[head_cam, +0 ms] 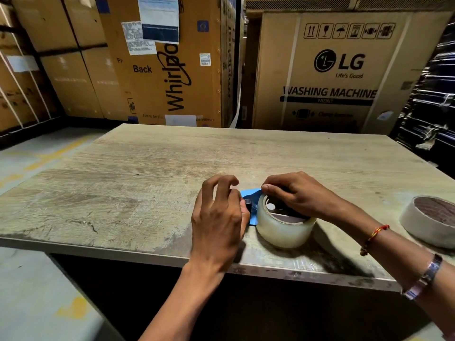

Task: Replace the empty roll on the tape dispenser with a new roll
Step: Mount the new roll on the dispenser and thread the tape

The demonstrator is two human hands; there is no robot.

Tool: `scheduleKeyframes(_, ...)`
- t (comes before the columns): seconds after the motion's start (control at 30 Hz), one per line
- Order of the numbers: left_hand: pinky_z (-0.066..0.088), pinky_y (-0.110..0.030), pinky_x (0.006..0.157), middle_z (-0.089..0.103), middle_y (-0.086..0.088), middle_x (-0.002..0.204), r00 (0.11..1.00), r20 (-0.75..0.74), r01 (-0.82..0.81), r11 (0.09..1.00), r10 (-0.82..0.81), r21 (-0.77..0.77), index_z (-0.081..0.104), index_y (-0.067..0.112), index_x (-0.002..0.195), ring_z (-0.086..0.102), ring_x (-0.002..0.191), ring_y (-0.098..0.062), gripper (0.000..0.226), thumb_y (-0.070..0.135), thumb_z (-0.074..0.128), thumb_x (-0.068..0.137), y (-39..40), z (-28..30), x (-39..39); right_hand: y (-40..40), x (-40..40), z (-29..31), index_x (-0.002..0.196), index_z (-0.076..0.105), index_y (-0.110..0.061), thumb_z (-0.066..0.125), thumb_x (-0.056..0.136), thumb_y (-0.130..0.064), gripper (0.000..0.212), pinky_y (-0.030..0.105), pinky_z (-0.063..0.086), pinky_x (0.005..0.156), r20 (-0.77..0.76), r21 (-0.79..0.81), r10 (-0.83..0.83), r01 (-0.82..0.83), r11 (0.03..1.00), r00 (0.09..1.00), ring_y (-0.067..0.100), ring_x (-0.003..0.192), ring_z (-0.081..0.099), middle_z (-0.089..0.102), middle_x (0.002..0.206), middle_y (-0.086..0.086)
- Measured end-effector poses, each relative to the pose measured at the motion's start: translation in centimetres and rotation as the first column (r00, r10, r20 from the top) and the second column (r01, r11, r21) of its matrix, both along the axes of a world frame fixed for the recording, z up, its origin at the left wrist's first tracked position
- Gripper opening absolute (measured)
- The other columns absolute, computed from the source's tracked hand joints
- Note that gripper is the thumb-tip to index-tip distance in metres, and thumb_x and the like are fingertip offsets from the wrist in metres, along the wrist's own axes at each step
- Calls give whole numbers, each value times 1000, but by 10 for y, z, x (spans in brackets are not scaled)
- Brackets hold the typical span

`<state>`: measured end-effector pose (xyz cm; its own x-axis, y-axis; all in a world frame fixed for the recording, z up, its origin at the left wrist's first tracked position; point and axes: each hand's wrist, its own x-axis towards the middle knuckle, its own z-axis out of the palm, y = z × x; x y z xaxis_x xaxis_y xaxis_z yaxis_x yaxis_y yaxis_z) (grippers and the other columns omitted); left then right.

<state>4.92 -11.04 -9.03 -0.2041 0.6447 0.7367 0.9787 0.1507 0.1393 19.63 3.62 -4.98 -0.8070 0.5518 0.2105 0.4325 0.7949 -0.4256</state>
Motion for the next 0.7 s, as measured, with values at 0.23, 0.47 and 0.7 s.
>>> scheduleKeyframes(0.23,54,-39,68,54,0,118,948,305,-56,992,89,-114,65,10,94,47,115,-21,18,27,58,94,12,17,10,-5,7,-7,93,71,-22,53,101,-39,26,37,45,62,-38,224,-61,68,972,997,23,74,62,72,82,-4)
scheduleKeyframes(0.47,51,-38,74,53,2,114,936,353,77,978,-4,-193,67,10,93,46,111,-17,21,30,59,94,19,27,-11,-37,1,4,96,69,-27,50,86,-60,40,35,49,76,-88,241,9,13,971,996,16,99,54,58,108,-8)
scheduleKeyframes(0.7,53,-40,72,54,1,112,930,365,96,983,-32,-158,65,9,98,47,110,-18,22,30,56,97,19,25,-10,-49,-21,6,93,70,-19,60,93,-41,25,40,52,78,-83,214,-140,155,965,987,20,92,58,56,105,-6)
